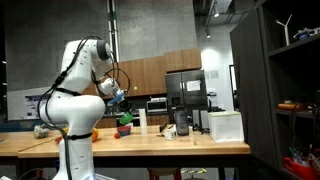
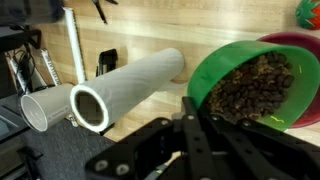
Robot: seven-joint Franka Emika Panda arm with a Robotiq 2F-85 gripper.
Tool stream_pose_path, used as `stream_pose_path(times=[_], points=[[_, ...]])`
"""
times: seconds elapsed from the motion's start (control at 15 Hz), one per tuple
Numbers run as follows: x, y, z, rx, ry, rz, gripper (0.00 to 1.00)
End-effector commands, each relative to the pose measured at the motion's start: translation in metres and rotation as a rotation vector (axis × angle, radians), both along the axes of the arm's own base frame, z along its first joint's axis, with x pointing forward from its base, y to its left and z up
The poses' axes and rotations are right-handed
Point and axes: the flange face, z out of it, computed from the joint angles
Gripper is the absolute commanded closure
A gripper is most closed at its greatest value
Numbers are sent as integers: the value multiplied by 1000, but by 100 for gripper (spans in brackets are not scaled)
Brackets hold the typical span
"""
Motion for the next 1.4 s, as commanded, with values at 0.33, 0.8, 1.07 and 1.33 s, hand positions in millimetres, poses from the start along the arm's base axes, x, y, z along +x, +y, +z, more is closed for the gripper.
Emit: stream_pose_path(times=[0.33,0.8,1.07,1.33], points=[[9,16,-10,-179,29,17,99],[18,41,-21,-310,28,64,99],[19,54,-24,-359,24,83,99],[14,67,-28,-412,30,98,99]])
